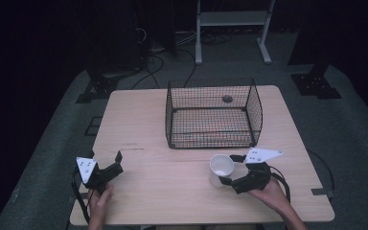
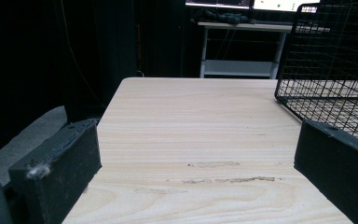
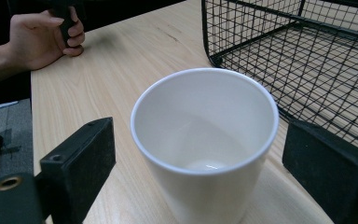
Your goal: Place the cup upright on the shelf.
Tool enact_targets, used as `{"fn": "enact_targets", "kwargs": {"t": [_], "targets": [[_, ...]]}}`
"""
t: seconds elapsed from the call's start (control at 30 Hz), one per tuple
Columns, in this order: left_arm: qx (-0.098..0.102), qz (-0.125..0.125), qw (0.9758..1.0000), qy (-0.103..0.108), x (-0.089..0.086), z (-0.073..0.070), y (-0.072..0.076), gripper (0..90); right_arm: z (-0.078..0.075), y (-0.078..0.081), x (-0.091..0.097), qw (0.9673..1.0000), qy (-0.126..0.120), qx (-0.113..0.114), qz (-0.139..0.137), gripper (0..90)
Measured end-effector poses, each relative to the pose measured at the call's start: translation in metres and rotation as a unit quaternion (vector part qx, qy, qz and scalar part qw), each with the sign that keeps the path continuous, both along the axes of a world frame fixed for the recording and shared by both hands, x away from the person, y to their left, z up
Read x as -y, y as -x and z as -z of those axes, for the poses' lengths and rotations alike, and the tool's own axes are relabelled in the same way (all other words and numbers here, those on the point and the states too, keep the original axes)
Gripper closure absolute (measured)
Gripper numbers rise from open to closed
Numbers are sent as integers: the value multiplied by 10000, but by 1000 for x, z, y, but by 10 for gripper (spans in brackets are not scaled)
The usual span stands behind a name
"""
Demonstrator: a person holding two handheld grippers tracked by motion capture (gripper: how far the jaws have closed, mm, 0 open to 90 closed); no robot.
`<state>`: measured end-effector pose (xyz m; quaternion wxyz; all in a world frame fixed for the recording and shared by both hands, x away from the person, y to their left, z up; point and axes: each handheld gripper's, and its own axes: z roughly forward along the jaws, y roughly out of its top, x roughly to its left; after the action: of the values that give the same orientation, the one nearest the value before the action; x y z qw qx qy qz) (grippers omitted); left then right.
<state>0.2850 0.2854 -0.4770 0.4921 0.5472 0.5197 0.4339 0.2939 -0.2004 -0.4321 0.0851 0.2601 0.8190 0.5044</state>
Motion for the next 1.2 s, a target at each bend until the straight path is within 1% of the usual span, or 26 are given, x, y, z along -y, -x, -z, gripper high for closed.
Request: {"fn": "enact_targets", "kwargs": {"t": [0.07, 0.1, 0.37, 0.4, 0.43, 0.47, 0.5, 0.57, 0.67, 0.8, 0.9, 0.97, 1.0, 1.03, 1.2], "targets": [[1, 0, 10000, 3, 0, 0, 0, 0, 1, -1, -1, 10000, 17, 8, -15, 88], [2, 1, 10000, 5, 0, 0, 0, 0, 3, -2, -5, 10000, 47, -26, -36, 88], [3, 1, 10000, 7, 0, 0, 0, 0, 9, -8, -15, 9998, 159, -89, -75, 91], [6, -1, 10000, 14, 0, 0, 0, 0, 10, -9, -16, 9997, 202, -80, -76, 100], [5, -1, 10000, 14, 0, 0, 0, 0, 10, -9, -16, 9997, 221, -73, -76, 143], [5, -1, 10000, 14, 0, 0, 0, 0, 10, -9, -16, 9997, 221, -73, -76, 143], [7, 3, 10000, 19, 0, 0, 0, 0, 9, -9, -16, 9997, 228, 8, -82, 182], [6, 0, 10000, 18, 0, 0, 0, 0, 6, -10, -15, 9996, 255, 62, -42, 194], [7, -1, 10000, 17, 0, 0, 0, 0, 1, -16, -14, 9997, 53, -170, -151, 195], [6, -3, 10000, 14, 0, 0, 0, 0, -6, -20, -16, 9994, 79, -209, -277, 195], [2, -3, 10000, 7, 0, 0, 0, 0, -10, -22, -17, 9992, 74, -223, -317, 195], [7, -3, 10000, 13, 0, 0, 0, 0, -17, -27, -16, 9989, 27, -257, -383, 195], [7, -3, 10000, 13, 0, 0, 0, 0, -17, -27, -16, 9989, 27, -257, -383, 195], [1, -1, 10000, 4, 0, 0, 0, 0, -21, -30, -15, 9988, 27, -292, -386, 195], [8, -4, 10000, 17, 0, 0, 0, 0, -33, -36, -12, 9986, -57, -296, -432, 195]]}}
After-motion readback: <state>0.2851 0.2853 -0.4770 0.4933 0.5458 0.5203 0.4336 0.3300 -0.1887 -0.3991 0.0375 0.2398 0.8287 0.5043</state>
